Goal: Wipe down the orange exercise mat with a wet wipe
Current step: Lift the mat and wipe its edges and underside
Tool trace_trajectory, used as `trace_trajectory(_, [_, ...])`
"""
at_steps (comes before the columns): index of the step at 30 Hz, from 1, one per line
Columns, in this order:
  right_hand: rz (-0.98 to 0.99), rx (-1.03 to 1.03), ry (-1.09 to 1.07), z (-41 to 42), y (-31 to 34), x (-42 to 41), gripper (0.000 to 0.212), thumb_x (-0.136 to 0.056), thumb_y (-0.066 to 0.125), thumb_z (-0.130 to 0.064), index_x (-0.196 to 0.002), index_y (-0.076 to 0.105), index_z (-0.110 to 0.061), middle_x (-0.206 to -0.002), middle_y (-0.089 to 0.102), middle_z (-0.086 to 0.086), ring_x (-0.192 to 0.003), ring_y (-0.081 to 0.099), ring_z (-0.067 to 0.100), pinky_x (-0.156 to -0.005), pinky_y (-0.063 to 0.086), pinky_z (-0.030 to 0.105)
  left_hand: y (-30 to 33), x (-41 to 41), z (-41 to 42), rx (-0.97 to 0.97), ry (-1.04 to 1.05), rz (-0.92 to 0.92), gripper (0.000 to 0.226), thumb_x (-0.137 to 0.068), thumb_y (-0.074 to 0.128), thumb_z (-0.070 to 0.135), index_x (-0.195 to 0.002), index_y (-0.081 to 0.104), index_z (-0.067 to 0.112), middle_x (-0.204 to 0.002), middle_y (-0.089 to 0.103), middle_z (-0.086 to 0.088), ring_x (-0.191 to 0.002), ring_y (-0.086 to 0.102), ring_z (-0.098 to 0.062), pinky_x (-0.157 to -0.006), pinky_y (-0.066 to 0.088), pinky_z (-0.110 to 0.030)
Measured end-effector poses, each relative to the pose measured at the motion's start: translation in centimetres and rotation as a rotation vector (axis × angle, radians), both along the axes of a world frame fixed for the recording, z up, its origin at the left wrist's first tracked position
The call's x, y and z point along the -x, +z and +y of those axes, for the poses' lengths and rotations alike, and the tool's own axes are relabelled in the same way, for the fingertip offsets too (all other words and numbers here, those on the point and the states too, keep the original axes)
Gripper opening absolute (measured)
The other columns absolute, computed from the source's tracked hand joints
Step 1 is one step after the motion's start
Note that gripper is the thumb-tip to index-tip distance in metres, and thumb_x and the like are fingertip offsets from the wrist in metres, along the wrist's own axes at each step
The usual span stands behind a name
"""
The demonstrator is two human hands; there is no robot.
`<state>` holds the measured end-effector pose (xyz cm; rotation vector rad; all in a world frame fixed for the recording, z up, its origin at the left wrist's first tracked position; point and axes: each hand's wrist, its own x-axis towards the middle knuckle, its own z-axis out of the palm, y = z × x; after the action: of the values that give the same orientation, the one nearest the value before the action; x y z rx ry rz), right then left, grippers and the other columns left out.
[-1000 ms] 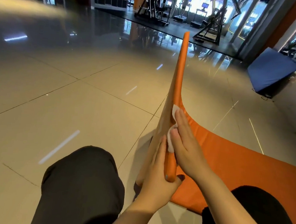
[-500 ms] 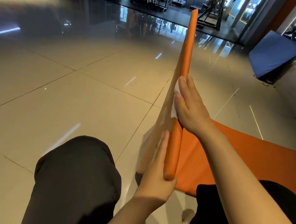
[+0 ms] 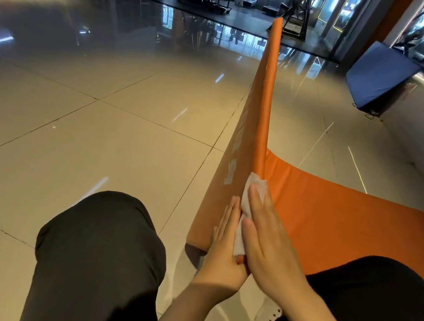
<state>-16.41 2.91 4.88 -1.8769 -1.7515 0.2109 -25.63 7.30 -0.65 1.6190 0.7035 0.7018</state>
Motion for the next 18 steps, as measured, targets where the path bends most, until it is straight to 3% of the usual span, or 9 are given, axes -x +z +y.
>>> trace_trajectory(2, [-0.049, -0.091, -0.005, 2.1, 0.8, -1.6, 0.054, -0.104, 0.018, -0.04, -0.152, -0.005, -0.036, -0.157, -0.013, -0.022, -0.145, -0.01, -0.007, -0.118, -0.004, 0.015, 0.4, 1.0, -0.2, -0.01, -0.054, 0.055, 0.094, -0.08, 0.049, 0.024, -0.142, -0.01, 0.064, -0.152, -0.008, 0.045, -0.147, -0.002, 0.008, -0.123, 0.013, -0.046])
trace_trajectory(4, [-0.055, -0.111, -0.069, 5.8, 2.3, -4.1, 0.055, -0.106, 0.018, -0.037, -0.156, -0.003, -0.026, -0.163, -0.006, -0.013, -0.15, -0.002, 0.005, -0.124, 0.003, 0.032, 0.9, 1.8, -0.6, -0.057, -0.095, 0.075, 0.098, -0.073, 0.045, 0.017, -0.137, -0.011, 0.067, -0.146, -0.012, 0.05, -0.146, -0.005, 0.01, -0.123, 0.016, -0.046])
trace_trajectory(8, [-0.002, -0.112, -0.09, 11.8, 5.1, -5.8, 0.06, -0.103, 0.02, -0.04, -0.156, 0.012, -0.012, -0.16, 0.021, 0.012, -0.146, 0.023, 0.028, -0.12, 0.021, 0.049, 1.7, 1.8, -0.8, -0.051, -0.044, 0.07, 0.102, -0.074, 0.048, 0.015, -0.137, -0.006, 0.075, -0.161, 0.004, 0.027, -0.147, 0.02, -0.037, -0.115, 0.026, -0.062])
trace_trajectory(9, [0.017, -0.114, -0.07, 12.1, 5.2, -5.3, 0.06, -0.104, 0.021, -0.04, -0.156, 0.012, -0.011, -0.161, 0.02, 0.013, -0.147, 0.021, 0.027, -0.122, 0.017, 0.046, 1.6, 2.3, -0.5, -0.025, -0.041, 0.035, 0.103, -0.075, 0.049, 0.012, -0.138, -0.004, 0.073, -0.161, 0.005, 0.027, -0.146, 0.024, -0.037, -0.115, 0.028, -0.06])
trace_trajectory(11, [0.061, -0.095, -0.031, 10.9, 4.1, -3.9, 0.059, -0.107, 0.023, -0.034, -0.157, 0.001, -0.011, -0.165, 0.004, 0.008, -0.151, 0.004, 0.018, -0.123, 0.003, 0.032, 1.6, 3.0, 0.4, -0.023, -0.042, -0.052, 0.104, -0.079, 0.051, 0.002, -0.145, -0.001, 0.064, -0.16, 0.007, 0.029, -0.142, 0.037, -0.017, -0.112, 0.039, -0.044])
trace_trajectory(13, [0.117, -0.048, 0.021, 8.2, 1.8, -1.7, 0.061, -0.105, 0.02, -0.039, -0.155, -0.008, -0.019, -0.164, -0.008, 0.0, -0.15, -0.008, 0.011, -0.123, 0.0, 0.034, 1.4, 2.3, 1.2, 0.022, -0.043, -0.027, 0.104, -0.083, 0.055, -0.008, -0.153, 0.002, 0.049, -0.162, 0.014, 0.02, -0.131, 0.046, 0.001, -0.102, 0.045, -0.028])
trace_trajectory(15, [0.166, 0.049, 0.062, 4.9, -0.5, 0.7, 0.057, -0.104, 0.016, -0.047, -0.149, -0.016, -0.035, -0.161, -0.017, -0.012, -0.148, -0.015, 0.003, -0.123, -0.001, 0.037, -1.8, 1.6, 2.6, 0.118, 0.198, 0.028, 0.089, -0.095, 0.057, 0.003, -0.158, 0.0, 0.03, -0.166, 0.003, 0.005, -0.147, 0.021, -0.002, -0.116, 0.028, -0.027])
trace_trajectory(17, [0.222, 0.132, 0.107, 2.3, -1.7, 2.3, 0.052, -0.105, 0.015, -0.047, -0.143, -0.021, -0.045, -0.156, -0.025, -0.024, -0.143, -0.021, -0.006, -0.123, -0.004, 0.035, -3.0, 1.2, 2.9, -0.221, 0.499, 0.781, 0.053, -0.109, 0.013, 0.016, -0.155, -0.014, 0.013, -0.161, -0.02, -0.01, -0.149, -0.018, -0.016, -0.117, 0.008, -0.013])
trace_trajectory(18, [0.238, 0.14, 0.12, 1.4, -2.0, 2.8, 0.053, -0.104, 0.015, -0.046, -0.141, -0.024, -0.048, -0.153, -0.027, -0.028, -0.141, -0.023, -0.009, -0.123, -0.005, 0.034, -2.2, 1.4, 2.8, -0.267, 0.482, 0.85, 0.05, -0.106, -0.004, 0.02, -0.151, -0.026, 0.016, -0.157, -0.031, -0.007, -0.147, -0.025, -0.019, -0.111, 0.005, -0.004])
